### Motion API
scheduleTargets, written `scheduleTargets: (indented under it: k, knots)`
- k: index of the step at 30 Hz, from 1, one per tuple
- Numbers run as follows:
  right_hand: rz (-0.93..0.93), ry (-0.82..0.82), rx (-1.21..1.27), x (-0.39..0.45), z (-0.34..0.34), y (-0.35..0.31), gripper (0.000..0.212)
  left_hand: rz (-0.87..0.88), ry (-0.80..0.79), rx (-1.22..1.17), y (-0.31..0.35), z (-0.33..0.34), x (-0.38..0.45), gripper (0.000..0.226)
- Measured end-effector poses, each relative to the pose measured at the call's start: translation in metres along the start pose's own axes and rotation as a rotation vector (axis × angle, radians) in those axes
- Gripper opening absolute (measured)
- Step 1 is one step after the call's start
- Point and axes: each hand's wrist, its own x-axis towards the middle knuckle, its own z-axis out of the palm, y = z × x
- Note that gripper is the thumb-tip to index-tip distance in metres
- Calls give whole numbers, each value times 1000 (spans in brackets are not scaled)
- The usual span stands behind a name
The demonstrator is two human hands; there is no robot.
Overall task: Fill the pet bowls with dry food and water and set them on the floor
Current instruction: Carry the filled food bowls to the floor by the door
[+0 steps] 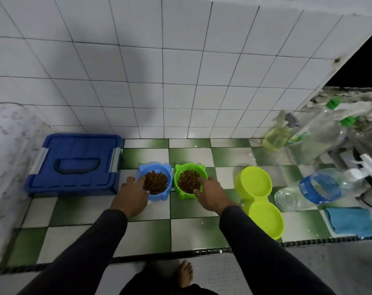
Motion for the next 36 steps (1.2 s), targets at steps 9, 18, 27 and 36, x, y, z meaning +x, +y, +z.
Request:
scheduleTargets:
  k: [9, 18, 27, 36]
  knots:
    - [103, -34, 223, 12, 23, 3, 53, -77, -8, -95, -8, 16, 16, 65]
    - [171, -16, 303, 23, 36, 2, 65, -102, 12, -259, -14, 26, 22, 72]
    - [157, -5, 315, 35, 38, 6, 70, -155, 59, -317, -17, 29, 26, 49]
    - [189, 31, 350, 42, 36, 12, 78, -276, 61, -246, -8, 35, 29, 33]
